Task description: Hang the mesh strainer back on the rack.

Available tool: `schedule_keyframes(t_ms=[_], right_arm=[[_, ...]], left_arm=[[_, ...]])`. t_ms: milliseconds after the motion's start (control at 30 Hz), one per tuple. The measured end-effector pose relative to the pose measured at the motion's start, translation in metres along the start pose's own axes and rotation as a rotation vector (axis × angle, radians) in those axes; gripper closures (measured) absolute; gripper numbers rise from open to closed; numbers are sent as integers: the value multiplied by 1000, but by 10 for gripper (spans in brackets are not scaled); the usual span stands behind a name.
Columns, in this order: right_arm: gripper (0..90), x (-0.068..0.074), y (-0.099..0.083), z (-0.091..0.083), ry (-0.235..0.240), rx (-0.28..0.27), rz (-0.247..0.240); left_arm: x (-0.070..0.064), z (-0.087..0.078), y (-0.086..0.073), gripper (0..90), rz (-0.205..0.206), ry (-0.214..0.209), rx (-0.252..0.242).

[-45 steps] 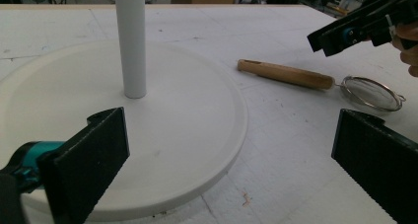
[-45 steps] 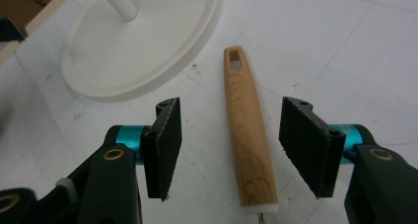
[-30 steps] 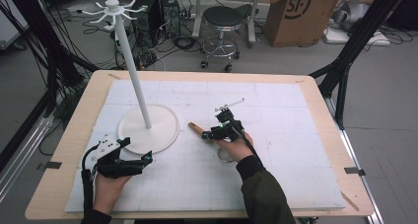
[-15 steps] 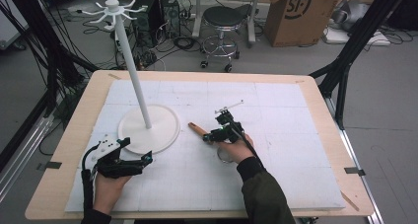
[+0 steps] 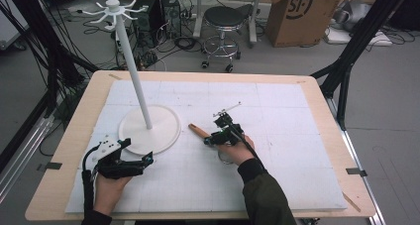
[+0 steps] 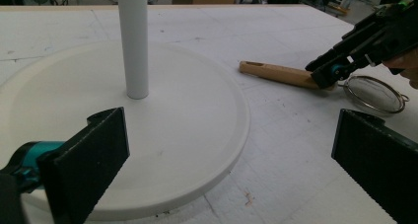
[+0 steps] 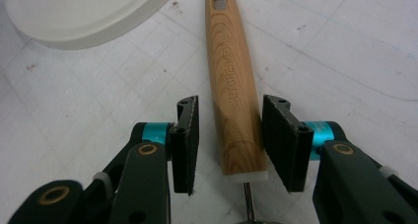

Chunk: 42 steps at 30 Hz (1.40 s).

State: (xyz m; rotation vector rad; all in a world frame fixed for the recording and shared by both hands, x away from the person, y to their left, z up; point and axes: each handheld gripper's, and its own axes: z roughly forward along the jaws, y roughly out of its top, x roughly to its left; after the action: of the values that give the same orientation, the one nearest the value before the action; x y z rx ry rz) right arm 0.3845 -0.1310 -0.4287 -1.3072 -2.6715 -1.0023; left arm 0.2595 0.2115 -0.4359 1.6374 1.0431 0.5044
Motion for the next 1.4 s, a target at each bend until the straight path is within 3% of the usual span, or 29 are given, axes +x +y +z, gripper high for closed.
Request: schedule_keyframes(t_ms=[400, 633, 1000, 1300, 1400], right_arm=[[646, 7, -1, 4, -74, 38, -71], [656, 12, -2, 7, -124, 40, -154], [659, 15, -2, 8, -142, 54, -173], [664, 20, 9, 11, -167, 141, -166], [668, 21, 10, 11, -171, 143, -159]], left_arm=[[-1, 1, 0, 16, 4, 0, 5], [-1, 1, 0, 16, 8, 0, 6], [-4, 2, 0, 16, 18, -5, 15], [-4, 2, 0, 16, 17, -2, 15], [-5, 3, -1, 16, 19, -3, 17]])
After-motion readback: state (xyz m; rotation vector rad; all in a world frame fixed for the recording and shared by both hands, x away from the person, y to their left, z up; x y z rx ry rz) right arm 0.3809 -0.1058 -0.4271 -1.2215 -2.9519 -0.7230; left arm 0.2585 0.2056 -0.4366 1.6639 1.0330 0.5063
